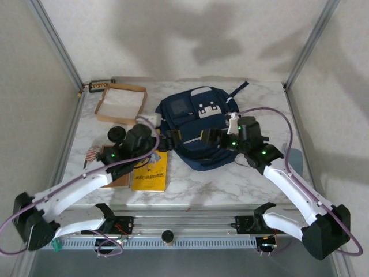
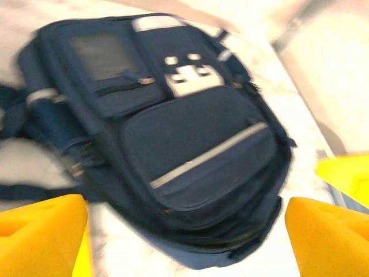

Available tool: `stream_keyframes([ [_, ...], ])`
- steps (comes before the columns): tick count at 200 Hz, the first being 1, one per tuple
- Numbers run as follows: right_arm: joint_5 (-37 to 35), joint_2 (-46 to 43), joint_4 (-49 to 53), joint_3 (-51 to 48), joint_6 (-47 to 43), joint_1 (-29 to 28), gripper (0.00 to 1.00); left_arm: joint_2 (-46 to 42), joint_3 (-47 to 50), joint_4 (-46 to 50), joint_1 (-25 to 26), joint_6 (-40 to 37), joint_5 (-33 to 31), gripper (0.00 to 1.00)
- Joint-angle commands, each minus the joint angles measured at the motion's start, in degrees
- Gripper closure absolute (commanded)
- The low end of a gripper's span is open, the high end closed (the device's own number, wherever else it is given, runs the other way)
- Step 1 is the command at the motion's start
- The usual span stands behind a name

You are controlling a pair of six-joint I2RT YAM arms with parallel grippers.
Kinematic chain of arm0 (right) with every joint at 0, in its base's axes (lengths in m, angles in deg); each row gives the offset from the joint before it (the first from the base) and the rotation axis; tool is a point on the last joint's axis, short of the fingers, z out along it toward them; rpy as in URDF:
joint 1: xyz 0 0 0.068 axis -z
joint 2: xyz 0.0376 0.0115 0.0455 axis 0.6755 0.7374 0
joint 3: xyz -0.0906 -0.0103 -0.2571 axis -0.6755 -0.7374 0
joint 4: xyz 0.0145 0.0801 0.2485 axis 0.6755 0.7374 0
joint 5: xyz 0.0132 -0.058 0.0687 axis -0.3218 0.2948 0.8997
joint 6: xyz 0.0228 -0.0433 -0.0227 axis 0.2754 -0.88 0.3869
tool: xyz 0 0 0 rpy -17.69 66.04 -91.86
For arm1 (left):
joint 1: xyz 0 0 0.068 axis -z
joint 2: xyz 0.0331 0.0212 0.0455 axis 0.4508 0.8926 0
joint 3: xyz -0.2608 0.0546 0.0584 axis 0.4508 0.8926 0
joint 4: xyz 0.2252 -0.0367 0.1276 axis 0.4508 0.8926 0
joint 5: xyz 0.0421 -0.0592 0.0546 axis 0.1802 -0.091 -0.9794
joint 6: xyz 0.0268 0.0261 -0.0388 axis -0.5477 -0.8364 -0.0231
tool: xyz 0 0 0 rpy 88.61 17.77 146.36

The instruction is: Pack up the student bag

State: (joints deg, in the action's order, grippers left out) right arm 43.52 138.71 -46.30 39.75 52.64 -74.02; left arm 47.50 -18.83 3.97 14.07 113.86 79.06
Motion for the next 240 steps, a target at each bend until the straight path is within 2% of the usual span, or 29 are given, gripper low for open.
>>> stream_keyframes([
  [1,-3.34,2.38,-1.34,0.09,3.8,-6.01,0.01,-5.05,6.97,5.08,-3.23,9.68,-4.5,0.09],
  [33,-7.56,9.89,-3.58,0.25,7.57,-16.84,0.01,-10.29,14.23,9.57,-8.26,14.44,-5.46,0.03],
  [66,-11.78,17.71,-5.78,2.69,10.39,-23.64,0.04,-10.49,20.42,8.56,-11.76,18.11,-4.85,0.01],
  [104,-12.88,24.73,-9.96,3.16,13.39,-26.68,0.15,-9.03,26.05,3.18,-13.34,19.86,0.18,0.01],
  [129,-10.96,29.94,-13.7,3.48,15.7,-27.58,0.21,-7.12,27.36,3.62,-13.53,20.45,-1.15,0.01],
  [155,-10.5,34.51,-15.85,5.0,16.44,-28.58,0.26,-4.64,28.89,0.9,-13.7,20.39,0.78,0.03],
  [194,-9.6,40.06,-17.32,7.41,17.31,-28.78,0.4,-2.8,29.7,0.26,-13.79,19.86,1.49,0.08],
  [240,-9.95,45.2,-16.97,10.54,18.07,-28.91,0.46,-0.65,30.13,-0.61,-13.7,18.74,3.94,0.11],
])
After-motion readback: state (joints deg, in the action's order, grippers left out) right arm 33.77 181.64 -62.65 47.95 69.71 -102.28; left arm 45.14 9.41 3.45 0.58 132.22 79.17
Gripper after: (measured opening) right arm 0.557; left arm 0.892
